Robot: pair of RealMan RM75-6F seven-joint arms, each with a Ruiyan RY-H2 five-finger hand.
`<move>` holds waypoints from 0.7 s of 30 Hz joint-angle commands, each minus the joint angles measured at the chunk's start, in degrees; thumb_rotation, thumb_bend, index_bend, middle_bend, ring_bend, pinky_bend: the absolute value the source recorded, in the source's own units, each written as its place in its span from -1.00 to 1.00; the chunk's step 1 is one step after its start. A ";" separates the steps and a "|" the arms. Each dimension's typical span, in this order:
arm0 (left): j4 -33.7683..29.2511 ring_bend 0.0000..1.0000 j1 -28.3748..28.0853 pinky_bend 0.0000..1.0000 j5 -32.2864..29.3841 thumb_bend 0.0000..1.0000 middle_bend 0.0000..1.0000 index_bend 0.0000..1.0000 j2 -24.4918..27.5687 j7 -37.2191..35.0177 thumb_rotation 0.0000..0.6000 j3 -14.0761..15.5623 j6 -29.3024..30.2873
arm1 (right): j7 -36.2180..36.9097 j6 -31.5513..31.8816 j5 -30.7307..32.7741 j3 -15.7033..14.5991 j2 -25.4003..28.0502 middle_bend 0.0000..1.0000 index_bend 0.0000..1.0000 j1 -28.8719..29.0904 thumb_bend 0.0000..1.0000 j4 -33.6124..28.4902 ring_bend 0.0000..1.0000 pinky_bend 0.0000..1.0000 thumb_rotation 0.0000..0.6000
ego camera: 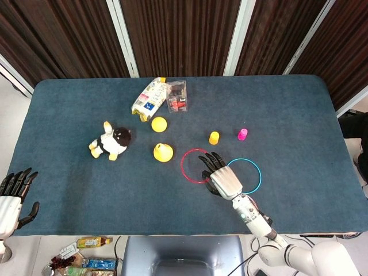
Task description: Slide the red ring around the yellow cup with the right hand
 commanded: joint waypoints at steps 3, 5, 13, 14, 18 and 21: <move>-0.06 -1.00 -0.09 -0.87 -0.04 -0.08 -1.00 -1.00 -0.03 0.15 1.00 0.00 -0.22 | -3.18 0.38 2.21 3.72 2.11 -0.62 1.00 1.38 0.19 -1.09 -1.00 -1.00 1.00; -0.12 -1.00 -0.16 -0.87 -0.13 -0.08 -1.00 -1.00 -0.05 0.30 1.00 -0.01 -0.40 | -4.02 -0.60 3.90 5.51 3.09 -0.62 1.00 2.07 0.19 -1.21 -1.00 -1.00 1.00; -0.30 -1.00 -0.45 -0.87 -0.16 -0.08 -1.00 -1.00 -0.28 0.86 1.00 0.03 -1.02 | -4.78 -7.13 10.59 9.18 4.12 -0.62 1.00 3.87 0.19 3.35 -1.00 -1.00 1.00; -0.30 -1.00 -0.49 -0.87 -0.17 -0.08 -1.00 -1.00 -0.31 0.93 1.00 0.04 -1.09 | -4.58 -8.00 11.18 9.26 3.85 -0.62 1.00 4.03 0.19 4.16 -1.00 -1.00 1.00; -0.29 -1.00 -0.70 -0.87 -0.35 -0.08 -1.00 -1.00 -0.45 1.21 1.00 -0.02 -1.51 | -2.26 -11.08 12.57 9.24 2.15 -0.62 0.95 5.04 0.19 7.81 -1.00 -1.00 1.00; -0.26 -1.00 -0.91 -0.87 -0.67 -0.08 -1.00 -1.00 -0.59 1.39 1.00 -0.10 -2.00 | -0.50 -13.43 13.08 9.04 0.57 -0.62 0.70 6.17 0.19 10.83 -1.00 -1.00 1.00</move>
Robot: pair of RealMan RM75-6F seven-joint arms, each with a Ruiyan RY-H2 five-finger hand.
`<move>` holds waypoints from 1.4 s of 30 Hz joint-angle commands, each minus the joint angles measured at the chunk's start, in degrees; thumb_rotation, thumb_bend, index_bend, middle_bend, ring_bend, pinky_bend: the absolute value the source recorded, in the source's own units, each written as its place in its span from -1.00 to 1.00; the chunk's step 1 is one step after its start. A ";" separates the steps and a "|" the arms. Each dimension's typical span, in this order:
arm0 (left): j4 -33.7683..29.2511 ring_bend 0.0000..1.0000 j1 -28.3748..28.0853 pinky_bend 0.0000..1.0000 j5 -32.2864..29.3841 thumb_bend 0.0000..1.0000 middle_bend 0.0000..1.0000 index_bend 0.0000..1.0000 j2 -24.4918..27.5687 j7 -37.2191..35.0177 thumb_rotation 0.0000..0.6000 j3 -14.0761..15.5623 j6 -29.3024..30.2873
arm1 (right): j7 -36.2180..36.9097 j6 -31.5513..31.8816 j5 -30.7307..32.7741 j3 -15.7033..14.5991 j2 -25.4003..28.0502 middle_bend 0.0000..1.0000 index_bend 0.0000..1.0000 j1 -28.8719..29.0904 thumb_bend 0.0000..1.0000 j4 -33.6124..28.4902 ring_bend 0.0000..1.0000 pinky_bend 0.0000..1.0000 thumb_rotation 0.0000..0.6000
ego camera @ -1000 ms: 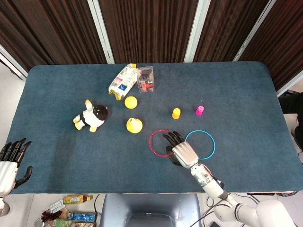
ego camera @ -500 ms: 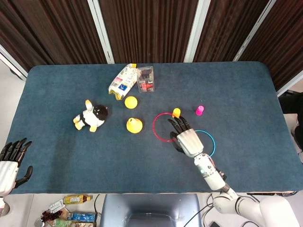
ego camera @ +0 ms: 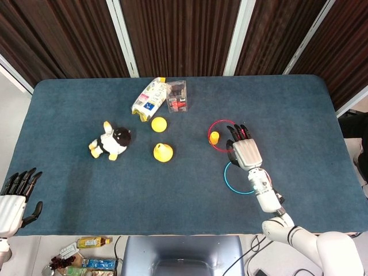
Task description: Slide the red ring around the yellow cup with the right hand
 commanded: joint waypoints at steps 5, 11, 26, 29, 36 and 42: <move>0.05 -1.00 -0.33 -0.87 -0.65 -0.08 -1.00 -1.00 -0.19 0.31 1.00 -0.21 -0.71 | 3.82 -4.43 1.57 -0.03 -2.51 -0.78 -0.13 2.19 0.18 3.99 -1.00 -1.00 1.00; -0.04 -1.00 -0.37 -0.87 -0.63 -0.08 -1.00 -1.00 -0.15 0.46 1.00 -0.13 -0.80 | 5.52 -1.91 0.43 -1.09 -0.24 -0.88 -0.53 0.97 -0.09 0.60 -1.00 -1.00 1.00; -0.11 -1.00 -0.47 -0.87 -0.15 -0.08 -1.00 -1.00 -0.43 0.90 1.00 0.21 -0.96 | 2.31 13.16 -14.21 -19.63 17.82 -0.90 -0.16 -13.49 -0.21 -25.70 -1.00 -1.00 1.00; -0.32 -1.00 -0.47 -0.87 -0.24 -0.08 -1.00 -1.00 -0.53 1.51 1.00 0.35 -1.19 | 2.33 14.36 -14.88 -21.30 18.96 -0.90 -0.06 -15.49 -0.21 -26.20 -1.00 -1.00 1.00; -0.53 -1.00 -0.12 -0.87 -0.41 -0.08 -1.00 -1.00 -0.66 1.86 1.00 0.36 -0.68 | 4.57 13.94 -13.48 -21.57 18.42 -0.90 0.11 -17.96 -0.21 -22.52 -1.00 -1.00 1.00; -0.39 -1.00 -0.12 -0.87 -0.65 -0.08 -1.00 -1.00 -0.67 1.92 1.00 0.27 -0.74 | 5.17 14.36 -12.47 -20.10 17.17 -0.90 0.17 -19.05 -0.19 -18.02 -1.00 -1.00 1.00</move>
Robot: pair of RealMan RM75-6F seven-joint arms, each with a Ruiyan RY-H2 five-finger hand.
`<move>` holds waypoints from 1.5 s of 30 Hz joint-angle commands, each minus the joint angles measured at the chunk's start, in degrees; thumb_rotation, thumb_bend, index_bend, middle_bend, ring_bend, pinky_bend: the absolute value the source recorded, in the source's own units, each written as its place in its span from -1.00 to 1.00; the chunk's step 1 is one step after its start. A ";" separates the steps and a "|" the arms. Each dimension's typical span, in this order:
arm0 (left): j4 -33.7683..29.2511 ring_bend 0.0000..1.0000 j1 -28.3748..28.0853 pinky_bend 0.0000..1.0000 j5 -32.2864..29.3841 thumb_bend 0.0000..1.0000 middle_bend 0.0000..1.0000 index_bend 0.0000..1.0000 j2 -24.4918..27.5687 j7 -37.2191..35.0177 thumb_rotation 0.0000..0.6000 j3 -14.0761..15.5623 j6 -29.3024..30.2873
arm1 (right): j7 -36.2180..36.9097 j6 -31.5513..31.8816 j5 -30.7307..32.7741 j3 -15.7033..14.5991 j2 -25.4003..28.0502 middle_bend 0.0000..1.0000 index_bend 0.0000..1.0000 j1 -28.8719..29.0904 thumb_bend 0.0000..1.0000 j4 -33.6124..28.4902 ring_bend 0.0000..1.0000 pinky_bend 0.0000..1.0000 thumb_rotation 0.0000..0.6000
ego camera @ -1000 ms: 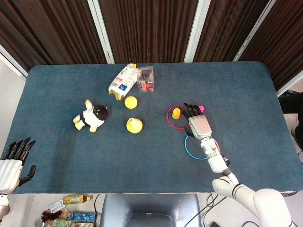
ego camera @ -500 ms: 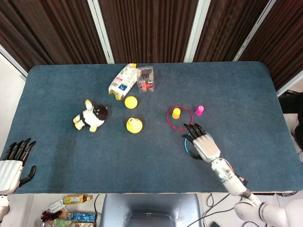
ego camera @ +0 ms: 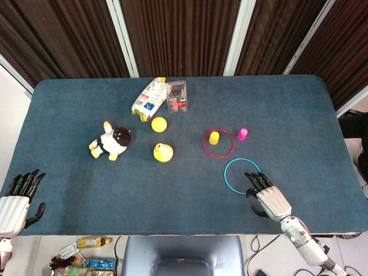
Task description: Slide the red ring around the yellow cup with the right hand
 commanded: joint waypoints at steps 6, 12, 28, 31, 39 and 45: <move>-0.04 -1.00 -0.28 -0.87 -0.67 -0.08 -1.00 -1.00 0.02 0.29 1.00 -0.12 -0.84 | 2.49 -2.61 2.93 3.40 -2.41 -0.90 0.19 0.37 -0.14 6.02 -1.00 -1.00 1.00; -0.18 -1.00 -0.46 -0.87 -1.31 -0.07 -1.00 -1.00 -0.09 1.14 1.00 -0.24 -1.43 | 4.94 -5.70 3.63 4.48 -3.90 -0.90 0.22 1.74 -0.07 8.81 -1.00 -1.00 1.00; -0.32 -1.00 -0.58 -0.87 -1.54 -0.07 -1.00 -1.00 -0.06 0.84 1.00 -0.39 -1.55 | 6.81 -6.57 2.79 4.36 -5.39 -0.90 0.28 1.70 0.00 11.11 -1.00 -1.00 1.00; -0.31 -1.00 -0.54 -0.87 -1.44 -0.06 -1.00 -1.00 -0.06 0.79 1.00 -0.35 -1.42 | 6.72 -6.76 2.76 4.40 -5.54 -0.90 0.29 1.71 0.00 11.20 -1.00 -1.00 1.00; -0.28 -1.00 -0.45 -0.87 -1.34 -0.07 -1.00 -1.00 0.03 0.50 1.00 -0.36 -1.17 | 6.43 -6.91 2.66 4.60 -5.66 -0.90 0.31 1.77 0.01 10.93 -1.00 -1.00 1.00; -0.26 -1.00 -0.45 -0.87 -1.22 -0.07 -1.00 -1.00 0.05 0.42 1.00 -0.30 -1.15 | 6.61 -7.37 2.64 4.49 -6.06 -0.90 0.36 1.70 0.01 11.35 -1.00 -1.00 1.00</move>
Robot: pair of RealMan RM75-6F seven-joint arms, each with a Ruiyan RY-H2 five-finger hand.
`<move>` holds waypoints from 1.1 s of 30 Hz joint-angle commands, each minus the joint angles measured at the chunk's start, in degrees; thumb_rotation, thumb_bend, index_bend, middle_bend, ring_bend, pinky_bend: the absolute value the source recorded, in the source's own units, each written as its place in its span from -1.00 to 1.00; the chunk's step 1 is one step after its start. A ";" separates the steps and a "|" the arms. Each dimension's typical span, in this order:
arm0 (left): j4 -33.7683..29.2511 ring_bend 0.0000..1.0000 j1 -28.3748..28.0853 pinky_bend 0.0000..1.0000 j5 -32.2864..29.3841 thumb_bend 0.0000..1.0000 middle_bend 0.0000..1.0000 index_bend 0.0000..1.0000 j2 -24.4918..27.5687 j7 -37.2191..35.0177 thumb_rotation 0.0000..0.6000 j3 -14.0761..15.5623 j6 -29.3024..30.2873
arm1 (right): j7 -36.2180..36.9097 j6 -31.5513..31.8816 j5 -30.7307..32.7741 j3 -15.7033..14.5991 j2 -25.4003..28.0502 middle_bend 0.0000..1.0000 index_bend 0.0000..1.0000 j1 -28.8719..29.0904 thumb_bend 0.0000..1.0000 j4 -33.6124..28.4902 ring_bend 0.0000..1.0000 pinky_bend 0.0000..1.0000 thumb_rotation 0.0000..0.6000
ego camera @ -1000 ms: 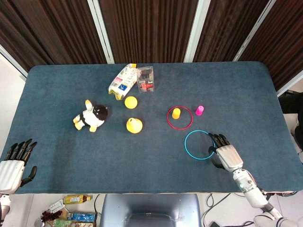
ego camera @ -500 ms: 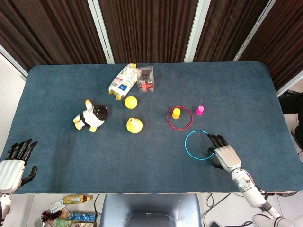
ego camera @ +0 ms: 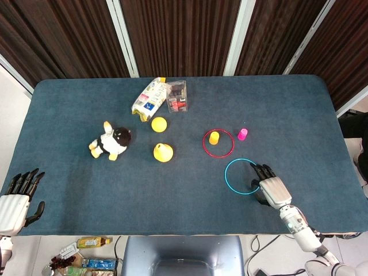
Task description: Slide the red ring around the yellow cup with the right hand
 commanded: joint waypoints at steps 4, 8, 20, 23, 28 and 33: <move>0.01 -1.00 -0.03 -0.87 0.14 -0.07 -1.00 -1.00 0.09 -0.16 1.00 0.07 -0.03 | 0.32 0.03 -0.18 -0.02 -0.40 -0.89 0.40 -0.02 0.01 0.36 -1.00 -1.00 1.00; -0.04 -1.00 0.09 -0.87 0.28 -0.06 -1.00 -1.00 0.17 -0.18 1.00 0.17 0.15 | 0.54 0.34 -0.42 -0.01 -0.71 -0.86 0.50 -0.05 0.02 0.76 -1.00 -1.00 1.00; -0.01 -1.00 0.17 -0.87 0.32 -0.07 -1.00 -1.00 0.15 -0.25 1.00 0.12 0.38 | 1.77 1.16 -0.88 0.11 -2.01 -0.76 0.73 -0.16 0.13 2.70 -1.00 -1.00 1.00; 0.00 -1.00 0.17 -0.86 0.40 -0.07 -1.00 -1.00 0.21 -0.58 1.00 0.14 0.40 | 2.17 1.52 -1.03 0.17 -2.43 -0.73 0.80 -0.19 0.14 3.40 -1.00 -1.00 1.00; 0.00 -1.00 0.22 -0.86 0.49 -0.06 -1.00 -1.00 0.30 -0.78 1.00 0.13 0.57 | 2.20 1.53 -1.02 0.24 -2.64 -0.72 0.84 -0.15 0.14 3.68 -1.00 -1.00 1.00; 0.02 -1.00 0.34 -0.86 0.74 -0.07 -1.00 -1.00 0.51 -1.21 1.00 0.19 0.87 | 1.97 2.57 -1.15 0.69 -2.78 -0.70 0.86 -0.13 0.13 3.37 -1.00 -1.00 1.00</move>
